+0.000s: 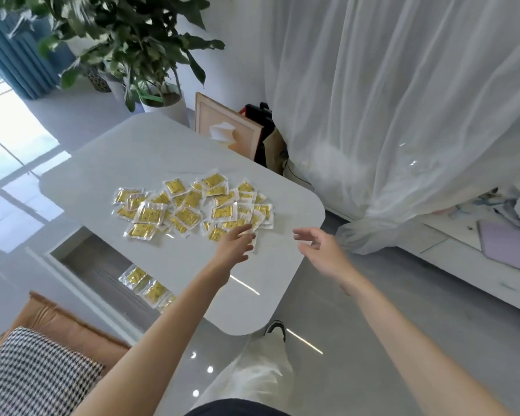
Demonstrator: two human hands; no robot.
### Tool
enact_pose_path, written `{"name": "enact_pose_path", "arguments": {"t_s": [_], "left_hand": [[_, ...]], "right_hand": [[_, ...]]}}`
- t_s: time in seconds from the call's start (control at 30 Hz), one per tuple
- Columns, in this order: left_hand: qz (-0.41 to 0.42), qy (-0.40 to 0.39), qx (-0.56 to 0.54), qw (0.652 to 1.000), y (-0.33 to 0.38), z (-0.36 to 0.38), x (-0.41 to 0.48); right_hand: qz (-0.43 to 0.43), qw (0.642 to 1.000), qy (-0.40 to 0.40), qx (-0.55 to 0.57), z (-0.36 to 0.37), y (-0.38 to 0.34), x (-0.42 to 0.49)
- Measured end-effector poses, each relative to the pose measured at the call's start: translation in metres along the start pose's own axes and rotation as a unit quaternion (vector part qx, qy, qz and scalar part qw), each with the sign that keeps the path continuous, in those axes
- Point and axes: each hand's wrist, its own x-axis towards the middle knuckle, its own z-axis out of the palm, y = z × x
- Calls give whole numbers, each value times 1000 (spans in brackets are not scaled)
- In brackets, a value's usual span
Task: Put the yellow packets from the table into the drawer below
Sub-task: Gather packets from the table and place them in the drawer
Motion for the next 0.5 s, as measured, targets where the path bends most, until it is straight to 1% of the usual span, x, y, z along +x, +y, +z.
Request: {"name": "enact_pose_path", "arguments": {"t_s": [0.13,0.27,0.5], "left_hand": [[-27,19,-26,999,22,20,54],[-55,53,-59,995,46,35,104],[-104,125,-115,980,55,33,157]], "right_hand": [[15,999,-36,-17,-24,0,64],[23,995,-77,-62,-47,-9,128],[14,982,-147,-113,-50,-19,228]]}}
